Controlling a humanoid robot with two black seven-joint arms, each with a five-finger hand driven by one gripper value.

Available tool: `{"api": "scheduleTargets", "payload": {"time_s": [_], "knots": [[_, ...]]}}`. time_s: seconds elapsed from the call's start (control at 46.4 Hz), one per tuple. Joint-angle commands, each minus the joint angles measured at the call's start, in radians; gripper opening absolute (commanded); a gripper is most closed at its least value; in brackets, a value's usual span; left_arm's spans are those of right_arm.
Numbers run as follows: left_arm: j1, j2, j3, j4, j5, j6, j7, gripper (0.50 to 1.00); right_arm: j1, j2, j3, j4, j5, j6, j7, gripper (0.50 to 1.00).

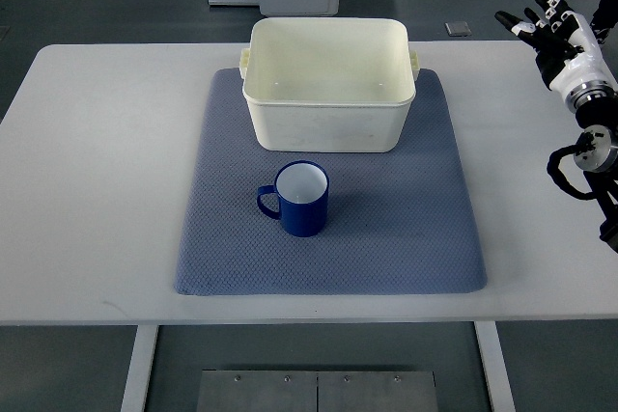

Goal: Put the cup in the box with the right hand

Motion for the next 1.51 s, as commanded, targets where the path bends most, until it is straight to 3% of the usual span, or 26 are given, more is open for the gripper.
{"api": "scheduleTargets", "payload": {"time_s": [0.0, 0.732, 1.077, 1.487], "knots": [[0.000, 0.000, 0.000, -0.001, 0.000, 0.000, 0.001, 1.000, 0.000, 0.000, 0.002, -0.001, 0.001, 0.000, 0.004, 1.000], [0.000, 0.000, 0.000, 0.000, 0.000, 0.000, -0.001, 1.000, -0.003, -0.003, -0.003, -0.007, -0.001, 0.006, 0.021, 1.000], [0.000, 0.000, 0.000, 0.000, 0.000, 0.000, -0.001, 1.000, -0.005, -0.018, -0.018, 0.000, -0.001, 0.132, 0.024, 1.000], [0.000, 0.000, 0.000, 0.000, 0.000, 0.000, -0.001, 1.000, -0.007, -0.052, -0.138, 0.085, -0.004, 0.337, 0.107, 1.000]]}}
